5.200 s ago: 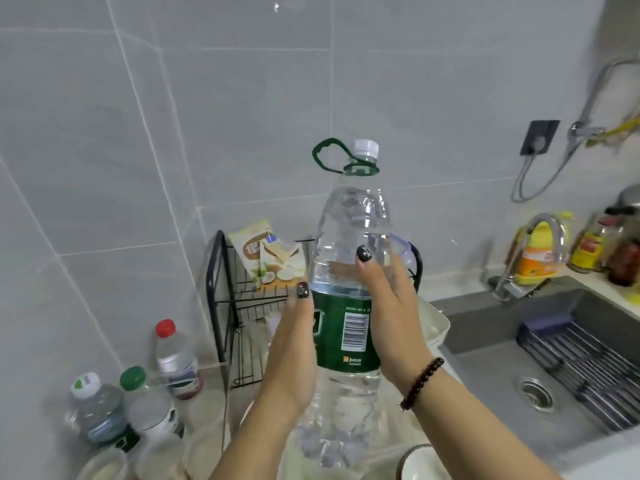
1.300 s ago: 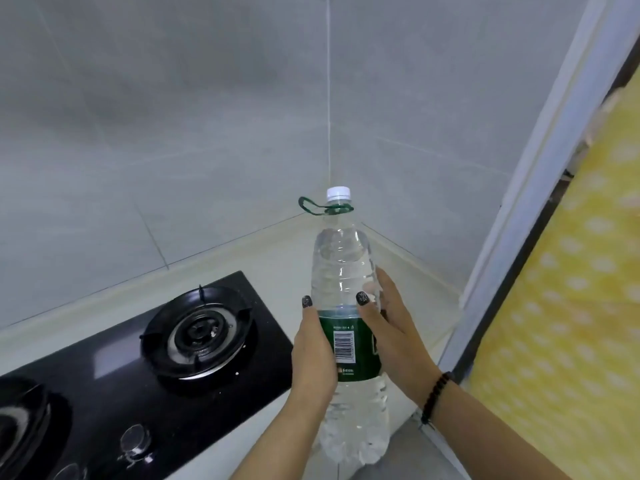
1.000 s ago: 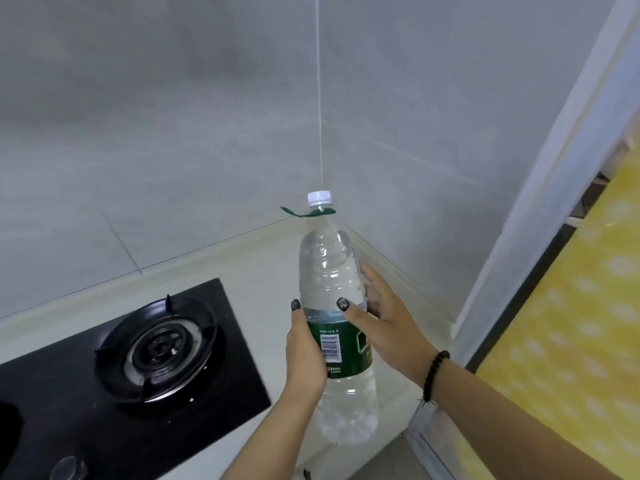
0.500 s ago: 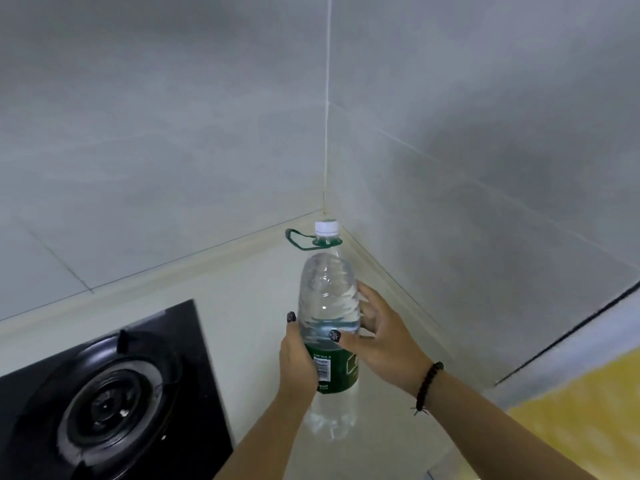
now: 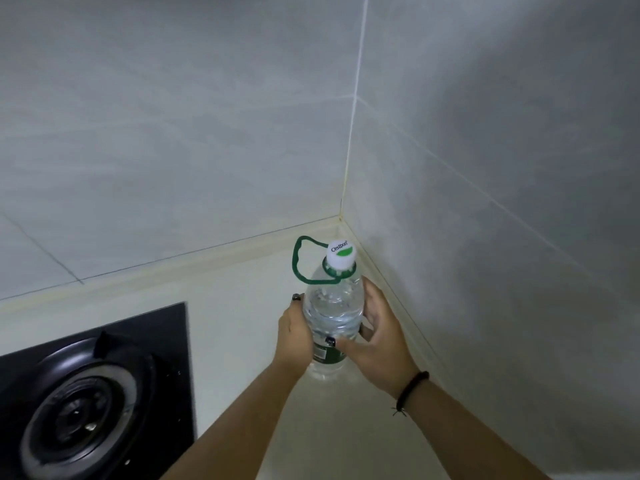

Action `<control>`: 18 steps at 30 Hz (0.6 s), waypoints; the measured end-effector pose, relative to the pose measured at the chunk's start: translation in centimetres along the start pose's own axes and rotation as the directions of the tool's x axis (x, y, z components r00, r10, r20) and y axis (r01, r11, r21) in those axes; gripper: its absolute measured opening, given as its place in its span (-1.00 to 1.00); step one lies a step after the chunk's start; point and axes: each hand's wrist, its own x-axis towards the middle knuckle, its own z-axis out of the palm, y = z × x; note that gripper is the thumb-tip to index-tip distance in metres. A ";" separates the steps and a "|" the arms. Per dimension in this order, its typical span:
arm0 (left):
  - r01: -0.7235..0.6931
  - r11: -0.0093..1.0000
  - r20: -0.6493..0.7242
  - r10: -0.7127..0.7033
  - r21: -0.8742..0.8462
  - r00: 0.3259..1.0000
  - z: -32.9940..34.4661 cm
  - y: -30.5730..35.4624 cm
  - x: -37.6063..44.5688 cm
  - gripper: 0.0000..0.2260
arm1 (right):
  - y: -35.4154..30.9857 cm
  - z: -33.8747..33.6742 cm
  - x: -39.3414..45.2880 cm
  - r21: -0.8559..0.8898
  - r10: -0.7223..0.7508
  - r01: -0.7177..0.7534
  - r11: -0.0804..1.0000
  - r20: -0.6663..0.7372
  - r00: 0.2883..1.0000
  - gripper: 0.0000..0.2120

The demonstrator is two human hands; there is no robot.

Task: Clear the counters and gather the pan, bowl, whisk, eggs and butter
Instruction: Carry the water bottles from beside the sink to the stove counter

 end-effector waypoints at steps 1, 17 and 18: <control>-0.028 0.999 -0.008 0.028 0.039 1.000 0.1 0.3 0.1 -0.62 | -0.1 -0.2 0.4 -0.007 -0.007 0.007 1.000 0.032 0.999 -0.21; -0.137 0.944 0.287 0.047 0.301 0.957 -2.7 -3.3 -2.5 -0.30 | -7.1 -2.9 3.3 -0.187 -0.137 0.192 0.963 0.271 0.953 -0.31; -0.159 0.937 0.283 0.068 0.310 0.957 -2.1 -3.4 -2.5 -0.34 | -7.3 -2.8 3.5 -0.199 -0.143 0.204 0.958 0.282 0.949 -0.36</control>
